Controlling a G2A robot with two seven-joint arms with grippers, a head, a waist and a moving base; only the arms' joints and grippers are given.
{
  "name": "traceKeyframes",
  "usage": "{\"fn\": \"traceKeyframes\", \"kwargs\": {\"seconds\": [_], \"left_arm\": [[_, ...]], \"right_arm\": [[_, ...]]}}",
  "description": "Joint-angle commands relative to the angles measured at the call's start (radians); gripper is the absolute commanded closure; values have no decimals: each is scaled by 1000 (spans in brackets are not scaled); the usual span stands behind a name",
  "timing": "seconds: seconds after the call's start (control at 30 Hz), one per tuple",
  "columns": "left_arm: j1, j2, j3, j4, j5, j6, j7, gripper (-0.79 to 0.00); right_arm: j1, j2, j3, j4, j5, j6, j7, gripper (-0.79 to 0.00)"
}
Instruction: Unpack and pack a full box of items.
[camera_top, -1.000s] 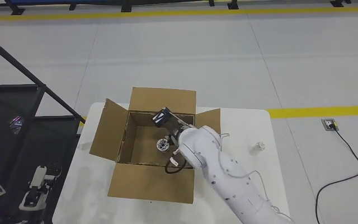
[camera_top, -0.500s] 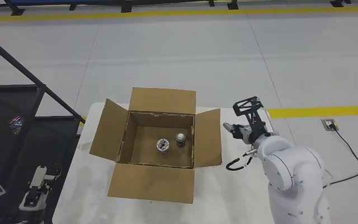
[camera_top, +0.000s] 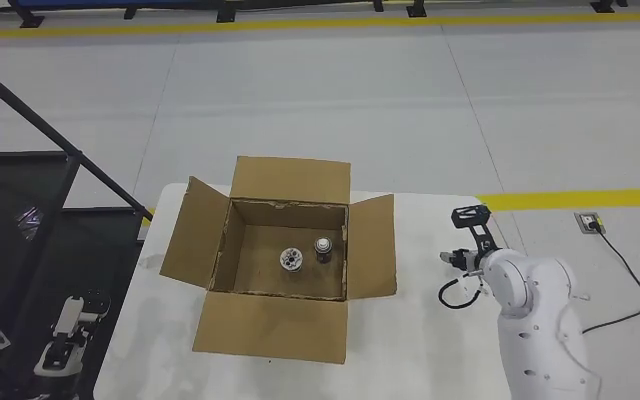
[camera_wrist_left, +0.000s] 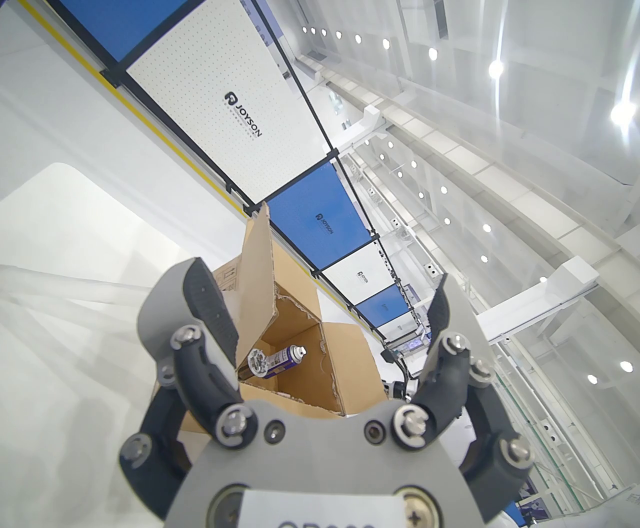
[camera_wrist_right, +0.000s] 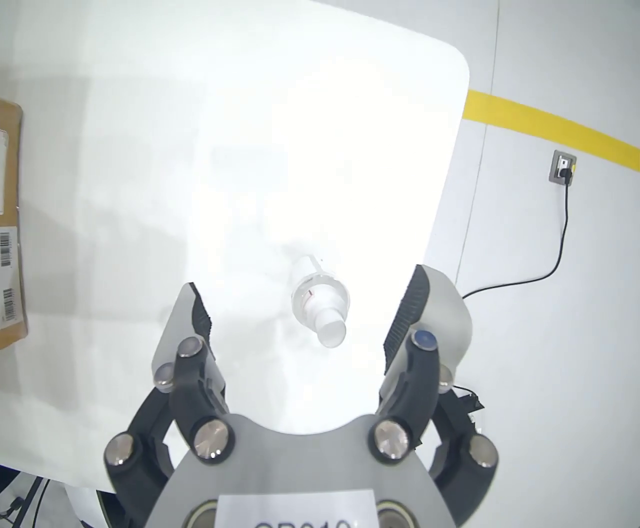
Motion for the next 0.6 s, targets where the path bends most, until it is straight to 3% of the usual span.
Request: {"fn": "traceKeyframes", "kwargs": {"seconds": [0.0,0.07,0.3,0.33,0.37,0.4,0.57], "left_arm": [[0,0,0,0,0,0,0,-785],[0,0,0,0,0,0,0,-785],[0,0,0,0,0,0,0,-785],[0,0,0,0,0,0,0,-785],[0,0,0,0,0,0,0,-785],[0,0,0,0,0,0,0,-785],[0,0,0,0,0,0,0,-785]], "right_arm": [[7,3,2,17,2,5,7,-332],[14,7,2,35,-4,-2,15,-289],[52,18,-3,115,0,-2,29,-277],[56,19,-5,121,1,-4,29,-249],[59,21,-6,125,2,-2,28,-80],[60,22,-8,125,6,-3,26,0],[43,27,-10,46,38,-5,24,0]]}}
